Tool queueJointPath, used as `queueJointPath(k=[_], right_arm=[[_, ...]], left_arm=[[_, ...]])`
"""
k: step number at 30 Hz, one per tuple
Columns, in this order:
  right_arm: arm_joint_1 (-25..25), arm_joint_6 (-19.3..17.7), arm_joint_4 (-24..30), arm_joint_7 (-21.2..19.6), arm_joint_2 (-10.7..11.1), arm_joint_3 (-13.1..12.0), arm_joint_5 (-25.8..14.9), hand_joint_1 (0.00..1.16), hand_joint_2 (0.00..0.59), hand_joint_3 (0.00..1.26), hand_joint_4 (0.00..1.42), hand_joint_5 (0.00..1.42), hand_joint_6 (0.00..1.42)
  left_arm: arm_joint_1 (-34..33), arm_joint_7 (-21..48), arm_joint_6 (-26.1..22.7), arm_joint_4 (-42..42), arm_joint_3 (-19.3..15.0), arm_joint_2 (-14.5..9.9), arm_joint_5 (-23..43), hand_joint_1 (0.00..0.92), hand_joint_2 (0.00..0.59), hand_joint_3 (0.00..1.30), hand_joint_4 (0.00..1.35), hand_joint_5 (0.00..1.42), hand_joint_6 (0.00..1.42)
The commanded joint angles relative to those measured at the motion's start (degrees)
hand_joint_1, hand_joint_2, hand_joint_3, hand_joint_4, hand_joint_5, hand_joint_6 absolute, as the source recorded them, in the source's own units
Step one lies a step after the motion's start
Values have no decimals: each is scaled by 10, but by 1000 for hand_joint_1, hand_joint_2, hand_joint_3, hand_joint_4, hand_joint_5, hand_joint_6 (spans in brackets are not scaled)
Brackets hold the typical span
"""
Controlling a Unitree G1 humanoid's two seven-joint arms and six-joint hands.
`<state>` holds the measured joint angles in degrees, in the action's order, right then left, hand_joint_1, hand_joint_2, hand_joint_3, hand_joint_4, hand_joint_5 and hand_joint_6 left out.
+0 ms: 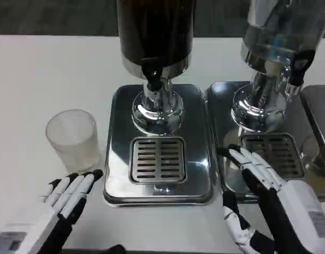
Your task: Grasp the cup under the faucet to collect the drink, then remove the cup.
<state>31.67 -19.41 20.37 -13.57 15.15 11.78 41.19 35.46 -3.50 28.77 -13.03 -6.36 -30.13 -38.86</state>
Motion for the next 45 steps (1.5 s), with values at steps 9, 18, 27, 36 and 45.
queueJointPath(k=[9,18,27,36,45], right_arm=[[-6,-5,-2,1,7,-11,-8,502,562,158,81,76,211],[-10,-3,-1,10,10,-11,-16,499,562,156,77,74,212],[4,2,11,10,1,-7,-8,496,562,156,77,73,226],[8,-1,8,7,-5,-3,-2,501,553,168,86,75,231],[7,-7,2,17,5,-9,-20,506,551,169,94,75,231]], left_arm=[[-9,-18,5,7,5,4,-1,0,132,0,0,0,0],[11,-34,23,6,-4,5,7,0,132,0,0,0,0],[15,-60,65,32,-18,7,34,0,130,0,0,0,0],[9,-93,116,67,-43,16,60,0,121,0,0,0,0],[-2,-95,120,68,-66,35,87,0,102,0,0,0,0]])
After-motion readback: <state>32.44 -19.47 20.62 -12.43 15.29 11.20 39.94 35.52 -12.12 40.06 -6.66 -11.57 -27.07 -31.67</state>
